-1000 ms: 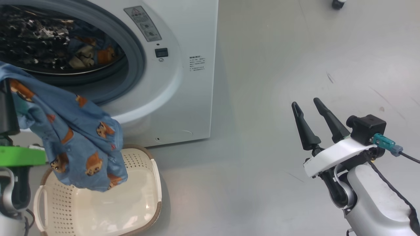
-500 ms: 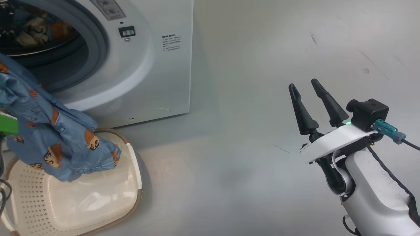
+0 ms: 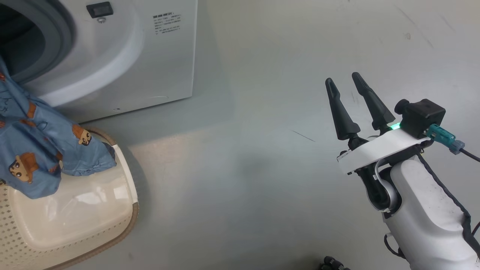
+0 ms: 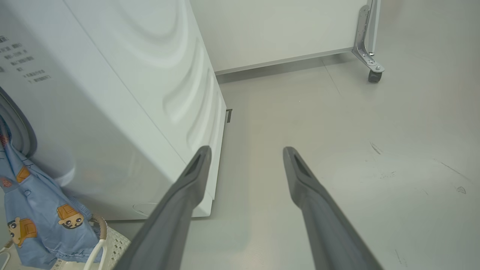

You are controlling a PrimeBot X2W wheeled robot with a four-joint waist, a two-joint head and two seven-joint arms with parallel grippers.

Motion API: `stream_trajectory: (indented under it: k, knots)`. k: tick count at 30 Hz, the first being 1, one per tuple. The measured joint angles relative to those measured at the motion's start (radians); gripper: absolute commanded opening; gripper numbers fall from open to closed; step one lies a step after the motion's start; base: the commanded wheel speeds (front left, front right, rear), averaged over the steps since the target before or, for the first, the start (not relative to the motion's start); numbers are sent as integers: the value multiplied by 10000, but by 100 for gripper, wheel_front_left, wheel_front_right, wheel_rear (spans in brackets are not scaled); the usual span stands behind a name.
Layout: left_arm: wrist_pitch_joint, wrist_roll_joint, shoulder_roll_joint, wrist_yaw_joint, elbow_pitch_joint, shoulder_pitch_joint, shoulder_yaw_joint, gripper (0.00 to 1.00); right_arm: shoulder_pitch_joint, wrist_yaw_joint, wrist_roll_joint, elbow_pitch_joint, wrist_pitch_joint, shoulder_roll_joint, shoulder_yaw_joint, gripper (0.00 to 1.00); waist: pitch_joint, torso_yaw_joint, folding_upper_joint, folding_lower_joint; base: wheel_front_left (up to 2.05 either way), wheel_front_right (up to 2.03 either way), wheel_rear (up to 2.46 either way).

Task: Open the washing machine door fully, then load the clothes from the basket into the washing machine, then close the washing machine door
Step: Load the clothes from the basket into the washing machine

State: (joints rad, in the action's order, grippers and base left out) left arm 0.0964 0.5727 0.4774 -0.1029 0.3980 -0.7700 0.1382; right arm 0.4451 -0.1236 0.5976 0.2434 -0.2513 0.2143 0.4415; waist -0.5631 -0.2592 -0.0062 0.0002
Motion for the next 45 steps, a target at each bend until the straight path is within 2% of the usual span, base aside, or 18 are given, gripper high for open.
stream_trajectory:
  k: [12,20,26,27,28,29,32,45]
  knots:
    - [104,-146,359,-13,1223,-1365,-17,0,229,0,-194,-58,0,-240,-132,100,-1035,-445,0,0,0,0,0]
    - [1436,-736,433,17,1419,-2611,-328,0,303,0,-351,-56,0,-247,-268,100,-1292,-579,0,-1,0,0,0]
    - [1592,-999,556,236,1636,-3191,-545,0,304,0,-433,-58,0,-251,-282,100,-1354,-553,0,-1,0,0,0]
    - [1588,-993,489,228,1829,-3190,-487,15,304,0,-435,-56,0,-253,-282,100,-1363,-545,0,-1,0,0,0]
    - [1536,-932,370,219,2080,-3175,-437,66,304,0,-435,-56,0,-257,-282,100,-1370,-535,0,-1,0,0,0]
    - [1475,-782,213,203,2362,-3149,-376,100,304,0,-437,-54,0,-268,-280,100,-1375,-522,0,-1,0,0,0]
    - [1333,-685,-109,171,2897,-3031,-157,100,309,0,-449,-48,0,-295,-274,100,-1375,-479,0,-1,0,0,0]
    - [1430,-663,-407,-12,3388,-3025,278,100,316,0,-527,-23,0,-320,-430,100,-1213,-103,0,-1,0,0,0]
